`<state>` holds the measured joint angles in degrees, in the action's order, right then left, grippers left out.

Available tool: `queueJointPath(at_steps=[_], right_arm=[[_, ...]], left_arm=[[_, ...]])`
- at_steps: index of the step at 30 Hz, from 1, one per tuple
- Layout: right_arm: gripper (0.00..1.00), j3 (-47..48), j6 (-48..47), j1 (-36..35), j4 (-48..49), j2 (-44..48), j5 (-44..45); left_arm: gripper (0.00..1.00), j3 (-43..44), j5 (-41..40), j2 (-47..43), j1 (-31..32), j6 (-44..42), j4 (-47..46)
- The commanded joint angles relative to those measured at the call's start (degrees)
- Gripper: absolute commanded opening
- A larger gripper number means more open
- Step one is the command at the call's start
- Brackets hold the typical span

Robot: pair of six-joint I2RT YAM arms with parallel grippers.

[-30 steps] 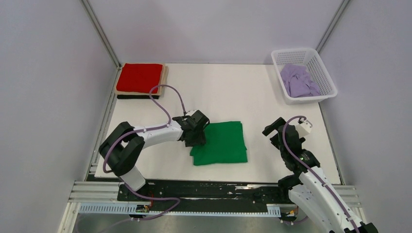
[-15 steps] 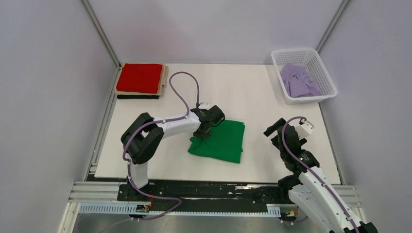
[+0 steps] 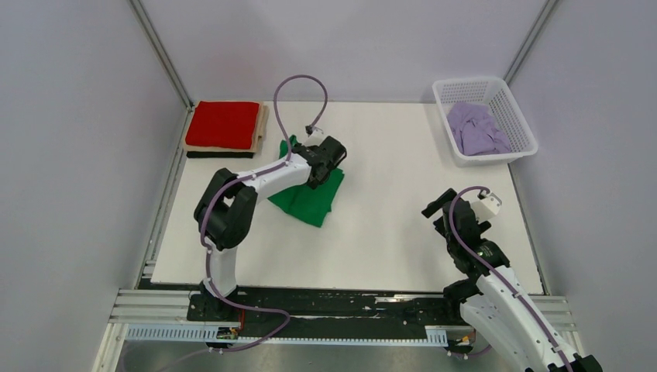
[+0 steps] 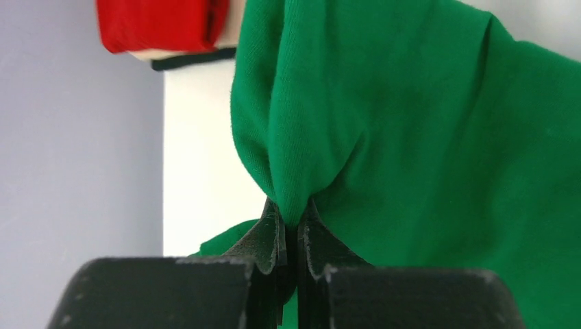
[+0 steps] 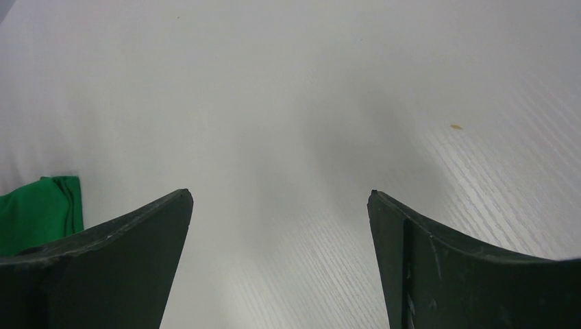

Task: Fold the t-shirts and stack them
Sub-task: Put the neatly folded tshirt into the corner of the board with the left arm

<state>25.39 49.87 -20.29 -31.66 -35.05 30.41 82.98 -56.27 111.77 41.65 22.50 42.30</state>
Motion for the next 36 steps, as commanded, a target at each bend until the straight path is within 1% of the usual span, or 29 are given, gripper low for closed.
queueJointPath(at_steps=[1,4,9,15,20,25,36], right_arm=[[1.00,0.5,-0.1,0.3,0.9,0.5,2.6],[1.00,0.4,-0.1,0.3,1.1,0.4,2.9],[1.00,0.4,-0.1,0.4,1.6,0.3,3.2],[1.00,0.5,-0.7,0.5,2.5,-0.7,3.9],[1.00,0.8,-0.7,0.5,3.1,-2.0,4.5],[1.00,0.6,-1.7,0.6,4.9,-3.5,4.0],[1.00,0.9,-2.6,0.7,5.9,-5.0,3.2]], left_arm=[[0.00,4.4,-4.4,-1.5,-6.7,-15.6,-14.7],[0.00,7.2,-2.8,-0.9,-9.2,-24.2,-21.0],[0.00,12.2,-2.3,2.7,-13.3,-35.2,-30.6],[0.00,22.3,-2.1,8.7,-17.5,-44.2,-33.1],[0.00,29.5,-0.9,11.5,-19.9,-47.1,-33.6],[0.00,34.2,0.1,11.6,-21.1,-48.5,-32.3],[0.00,34.7,0.5,5.4,-21.1,-50.0,-30.7]])
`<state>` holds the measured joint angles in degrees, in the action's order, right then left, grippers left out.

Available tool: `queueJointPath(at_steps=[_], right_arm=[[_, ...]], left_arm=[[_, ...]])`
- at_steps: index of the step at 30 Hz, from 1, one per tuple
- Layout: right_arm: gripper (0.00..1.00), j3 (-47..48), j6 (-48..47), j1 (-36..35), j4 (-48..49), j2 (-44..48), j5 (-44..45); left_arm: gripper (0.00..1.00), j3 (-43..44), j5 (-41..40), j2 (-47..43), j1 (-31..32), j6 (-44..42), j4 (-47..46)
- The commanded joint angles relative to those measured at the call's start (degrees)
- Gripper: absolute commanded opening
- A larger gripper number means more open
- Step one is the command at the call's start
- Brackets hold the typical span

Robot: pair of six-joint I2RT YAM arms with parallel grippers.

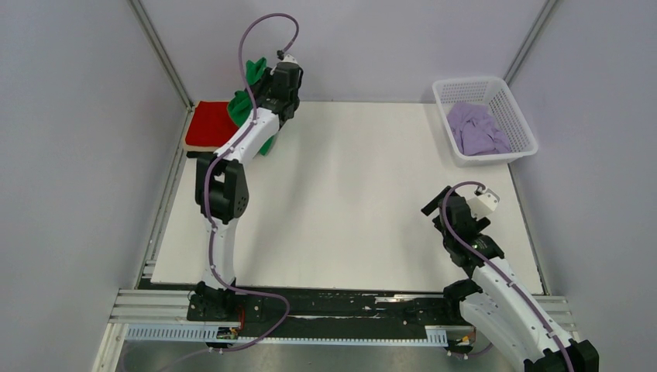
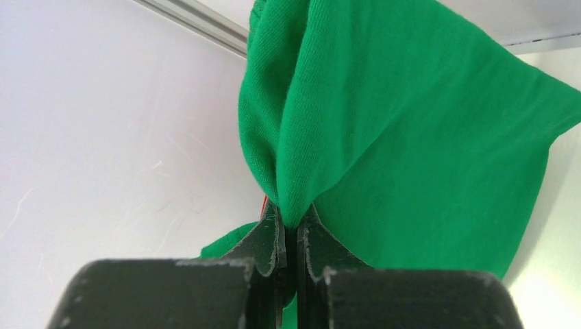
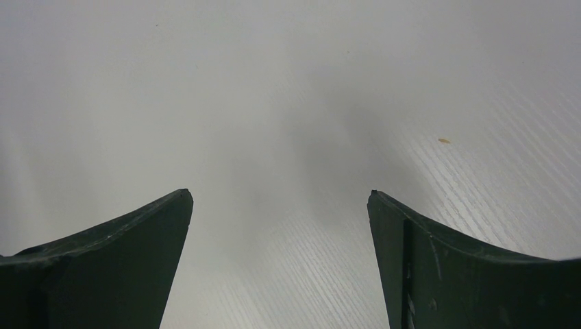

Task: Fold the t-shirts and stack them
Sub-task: Put the neatly folded tshirt into the corner of the board with the left arm

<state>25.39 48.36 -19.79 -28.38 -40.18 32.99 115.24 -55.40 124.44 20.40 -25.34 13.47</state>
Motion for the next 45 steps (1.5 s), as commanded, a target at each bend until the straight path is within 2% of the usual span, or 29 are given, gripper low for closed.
queueJointPath(at_steps=[1,9,16,23,28,35,45], right_arm=[[1.00,0.9,-1.1,0.2,2.6,0.1,0.6],[1.00,0.9,-1.5,0.1,2.8,0.0,-2.1],[1.00,1.0,-1.3,0.2,2.8,-1.8,-3.5],[1.00,1.3,-1.1,0.2,2.9,-3.8,-3.9],[1.00,1.5,-1.8,0.2,2.7,-3.8,-4.7],[1.00,1.8,-1.9,0.3,2.4,-3.8,-4.8],[1.00,2.0,-1.7,0.3,1.8,-4.3,-5.0]], left_arm=[[0.00,2.4,-0.1,-8.0,0.1,-2.3,-1.8],[0.00,4.8,1.5,-10.0,0.0,-3.1,-1.2],[0.00,3.3,2.7,-11.5,-0.4,-3.0,-1.7],[0.00,2.3,4.3,-10.4,-3.1,1.1,0.3],[0.00,2.4,7.4,-7.3,-6.7,3.7,1.4],[0.00,6.7,13.2,-0.5,-11.6,6.9,4.2],[0.00,12.5,15.9,6.7,-16.6,8.9,5.6]])
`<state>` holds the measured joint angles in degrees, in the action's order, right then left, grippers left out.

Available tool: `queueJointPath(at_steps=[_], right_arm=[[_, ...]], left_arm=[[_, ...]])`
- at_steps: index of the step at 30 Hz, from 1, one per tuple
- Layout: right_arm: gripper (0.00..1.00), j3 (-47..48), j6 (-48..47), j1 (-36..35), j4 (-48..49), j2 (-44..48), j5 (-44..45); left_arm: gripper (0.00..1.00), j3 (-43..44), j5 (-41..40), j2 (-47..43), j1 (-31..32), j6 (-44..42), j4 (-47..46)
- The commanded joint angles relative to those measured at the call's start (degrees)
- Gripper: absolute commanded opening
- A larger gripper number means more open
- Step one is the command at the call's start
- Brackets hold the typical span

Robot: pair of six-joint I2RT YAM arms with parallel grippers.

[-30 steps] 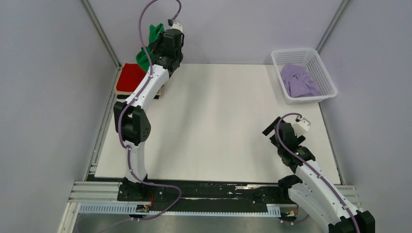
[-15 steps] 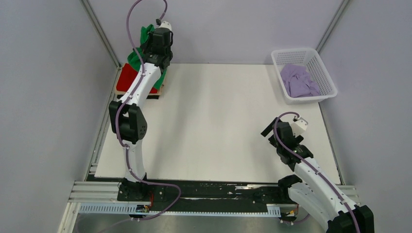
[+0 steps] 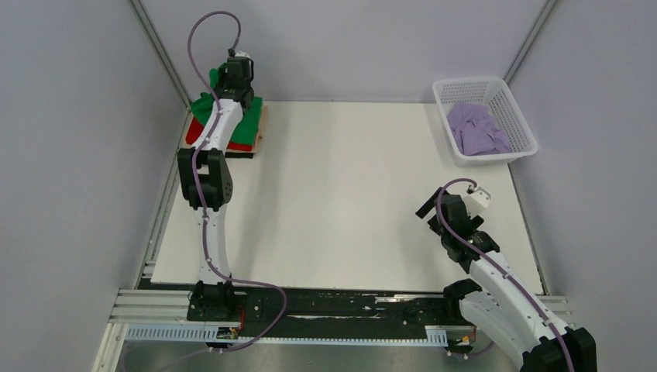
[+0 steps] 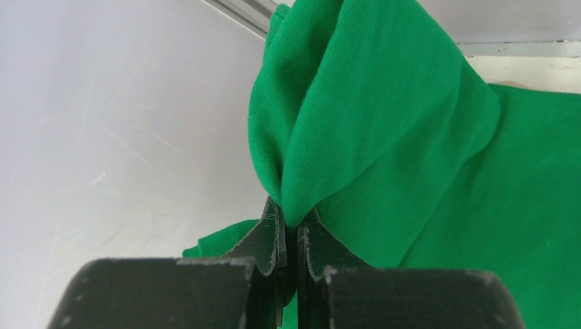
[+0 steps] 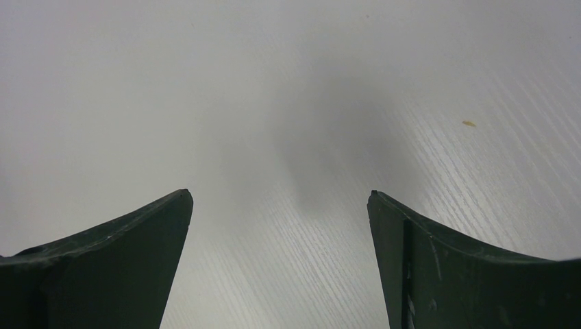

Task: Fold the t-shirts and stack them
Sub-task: Put the neatly folded tshirt into the corner of the board with the left arm, then reset both arms

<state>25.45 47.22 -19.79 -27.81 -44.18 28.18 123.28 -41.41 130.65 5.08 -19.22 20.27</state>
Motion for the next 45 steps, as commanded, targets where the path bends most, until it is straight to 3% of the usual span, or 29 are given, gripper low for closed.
queueJointPath(at_steps=[1,5,7,9,10,11,13,22,29,32,36,38,41,45], right_arm=[[1.00,1.9,-0.6,0.3,1.3,-0.5,-0.2],[1.00,2.4,-0.6,0.2,1.1,-1.9,-0.4],[1.00,2.6,-0.5,0.3,1.1,-2.5,-0.5],[1.00,2.8,-0.5,0.3,1.1,-3.1,-0.5],[1.00,2.9,-0.5,0.2,1.1,-3.3,-0.5],[1.00,3.0,-0.5,0.3,1.1,-3.5,-0.5],[1.00,3.1,-0.5,0.3,0.9,-3.7,-0.5],[1.00,2.8,-0.1,0.4,0.9,-3.7,-0.5],[1.00,2.4,-0.1,0.3,0.9,-2.4,-0.3],[1.00,2.2,-0.1,0.4,0.9,-2.0,-0.2],[1.00,2.4,-0.8,0.4,1.0,-1.3,-0.9],[1.00,2.4,-1.1,0.4,0.9,-0.8,-1.3],[1.00,2.5,-1.9,0.4,1.0,0.0,-2.2],[1.00,2.1,-1.9,0.3,1.0,1.7,-3.7]], left_arm=[[0.00,4.9,1.9,0.8,-1.5,3.3,-1.1],[0.00,5.6,0.8,2.5,-2.5,4.9,-0.9],[0.15,5.6,-0.2,3.0,-3.2,5.5,-1.0],[0.60,5.8,-0.8,3.3,-3.7,6.3,-1.3],[0.71,5.9,-1.5,3.3,-3.9,7.2,-1.3],[0.90,6.3,-1.8,3.3,-4.2,7.7,-1.1],[0.99,6.7,-2.0,3.0,-4.5,9.1,-0.5],[1.00,6.8,6.6,1.1,-4.8,18.2,5.3],[1.00,0.9,18.4,-7.0,-4.8,30.8,9.0],[1.00,-7.6,29.1,-13.7,-4.8,33.7,5.6],[1.00,-18.7,34.8,-22.4,-4.7,42.6,3.7],[1.00,-26.9,38.1,-28.3,-4.6,46.9,1.9],[1.00,-46.9,42.9,-41.6,-2.7,50.3,-4.8],[1.00,-66.6,36.8,-57.7,6.9,48.7,-9.0]])
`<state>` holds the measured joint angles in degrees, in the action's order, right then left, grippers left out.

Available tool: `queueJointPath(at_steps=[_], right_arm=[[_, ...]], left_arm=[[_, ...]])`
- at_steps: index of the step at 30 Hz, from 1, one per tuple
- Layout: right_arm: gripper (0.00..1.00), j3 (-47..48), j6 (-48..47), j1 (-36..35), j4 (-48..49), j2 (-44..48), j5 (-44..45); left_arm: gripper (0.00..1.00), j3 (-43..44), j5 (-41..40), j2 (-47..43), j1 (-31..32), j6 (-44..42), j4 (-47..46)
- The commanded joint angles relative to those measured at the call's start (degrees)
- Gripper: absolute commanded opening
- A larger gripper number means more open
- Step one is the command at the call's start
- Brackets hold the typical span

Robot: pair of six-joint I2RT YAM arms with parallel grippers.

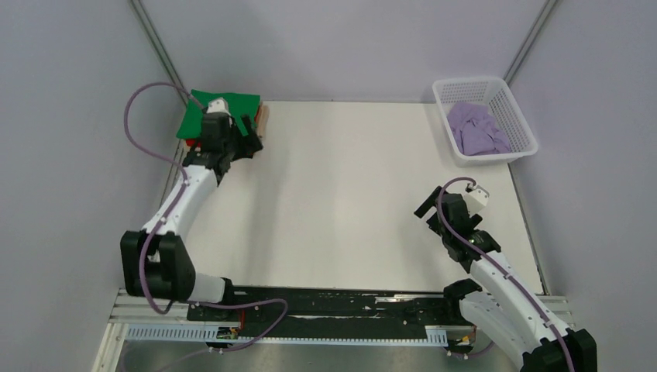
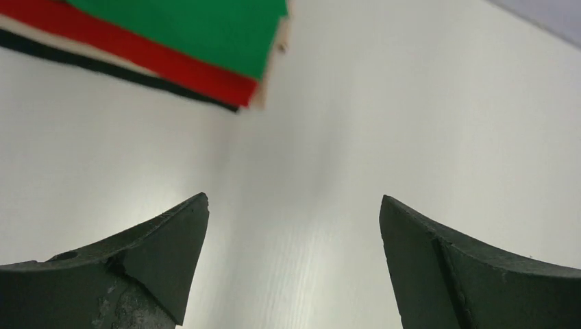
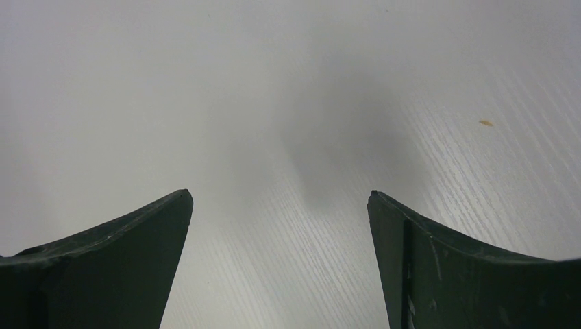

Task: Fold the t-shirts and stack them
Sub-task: Reset both arms

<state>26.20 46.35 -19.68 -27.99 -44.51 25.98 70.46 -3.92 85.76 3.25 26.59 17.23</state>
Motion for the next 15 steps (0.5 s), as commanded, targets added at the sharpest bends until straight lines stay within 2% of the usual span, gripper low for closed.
queueJointPath(at_steps=[1,4,7,10,15], right_arm=[[1.00,1.1,-1.0,0.2,1.3,2.4,-1.5],[1.00,0.6,-0.7,0.3,1.6,3.6,-1.6],[1.00,0.0,-0.2,0.2,2.5,4.9,-2.3],[1.00,-1.4,-0.6,0.2,5.3,6.1,-3.5],[1.00,-3.9,-2.7,0.3,10.3,7.9,-8.1]], left_arm=[[1.00,-16.4,-1.8,-15.2,10.6,2.7,-5.9],[1.00,-29.1,-1.4,-25.4,17.7,4.2,-8.1],[1.00,-37.8,-1.1,-32.2,21.2,6.9,-10.5],[1.00,-39.3,-4.1,-37.5,22.7,7.2,-8.8],[1.00,-37.9,-5.4,-38.7,22.8,6.7,-6.8]])
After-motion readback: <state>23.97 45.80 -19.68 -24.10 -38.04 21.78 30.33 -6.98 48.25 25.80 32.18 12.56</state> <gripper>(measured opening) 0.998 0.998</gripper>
